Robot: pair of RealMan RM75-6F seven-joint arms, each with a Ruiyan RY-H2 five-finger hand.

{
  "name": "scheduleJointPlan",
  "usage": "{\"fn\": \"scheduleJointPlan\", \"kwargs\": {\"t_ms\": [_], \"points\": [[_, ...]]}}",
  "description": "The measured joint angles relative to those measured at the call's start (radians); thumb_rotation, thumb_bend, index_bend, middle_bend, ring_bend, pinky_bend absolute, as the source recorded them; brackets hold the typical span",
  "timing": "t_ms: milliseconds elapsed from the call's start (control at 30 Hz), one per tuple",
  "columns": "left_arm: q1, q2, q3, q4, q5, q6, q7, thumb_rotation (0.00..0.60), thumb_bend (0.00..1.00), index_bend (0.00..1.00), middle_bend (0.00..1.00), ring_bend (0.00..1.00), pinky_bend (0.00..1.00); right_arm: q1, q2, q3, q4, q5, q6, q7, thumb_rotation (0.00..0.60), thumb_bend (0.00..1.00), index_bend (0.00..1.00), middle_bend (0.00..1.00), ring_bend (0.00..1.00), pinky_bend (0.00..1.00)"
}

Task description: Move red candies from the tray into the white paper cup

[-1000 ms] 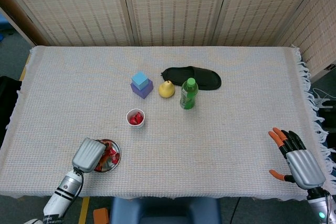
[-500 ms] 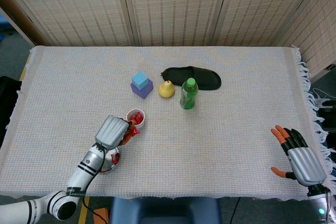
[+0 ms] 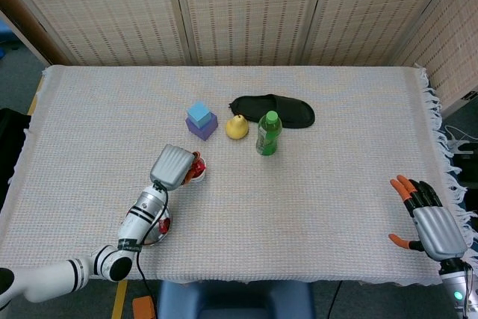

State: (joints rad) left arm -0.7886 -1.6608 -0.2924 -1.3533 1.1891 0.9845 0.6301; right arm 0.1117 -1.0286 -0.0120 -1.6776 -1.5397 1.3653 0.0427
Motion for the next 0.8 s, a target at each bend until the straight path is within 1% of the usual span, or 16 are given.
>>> {"fn": "scheduleJointPlan", "kwargs": {"t_ms": [133, 233, 433, 500, 700, 800], "points": [[-0.028, -0.036, 0.009, 0.074, -0.006, -0.002, -0.019, 0.600, 0.50, 0.66, 0.71, 0.69, 1.00, -0.001, -0.001, 0.002, -0.001, 0.004, 0.001, -0.003, 0.600, 0.03, 0.00, 0.00, 0.00, 0.00], [-0.037, -0.048, 0.022, 0.093, -0.002, 0.005, -0.029, 0.600, 0.49, 0.63, 0.68, 0.69, 0.98, -0.001, -0.001, 0.002, -0.001, 0.005, 0.001, -0.002, 0.600, 0.03, 0.00, 0.00, 0.00, 0.00], [-0.041, -0.055, 0.045, 0.101, 0.005, 0.026, -0.007, 0.600, 0.47, 0.54, 0.64, 0.68, 0.91, -0.003, 0.002, 0.001, 0.000, -0.001, 0.007, 0.004, 0.600, 0.03, 0.00, 0.00, 0.00, 0.00], [-0.042, -0.056, 0.050, 0.103, 0.004, 0.030, 0.001, 0.600, 0.46, 0.50, 0.60, 0.68, 0.89, -0.004, 0.003, 0.000, 0.000, -0.004, 0.008, 0.007, 0.600, 0.03, 0.00, 0.00, 0.00, 0.00], [-0.041, -0.048, 0.054, 0.101, -0.007, 0.042, 0.007, 0.600, 0.46, 0.42, 0.52, 0.68, 0.88, -0.007, 0.005, -0.001, 0.000, -0.010, 0.015, 0.014, 0.600, 0.03, 0.00, 0.00, 0.00, 0.00], [-0.038, -0.038, 0.058, 0.090, -0.013, 0.043, 0.006, 0.600, 0.46, 0.40, 0.49, 0.68, 0.88, -0.007, 0.005, -0.002, 0.000, -0.011, 0.015, 0.013, 0.600, 0.03, 0.00, 0.00, 0.00, 0.00]]}}
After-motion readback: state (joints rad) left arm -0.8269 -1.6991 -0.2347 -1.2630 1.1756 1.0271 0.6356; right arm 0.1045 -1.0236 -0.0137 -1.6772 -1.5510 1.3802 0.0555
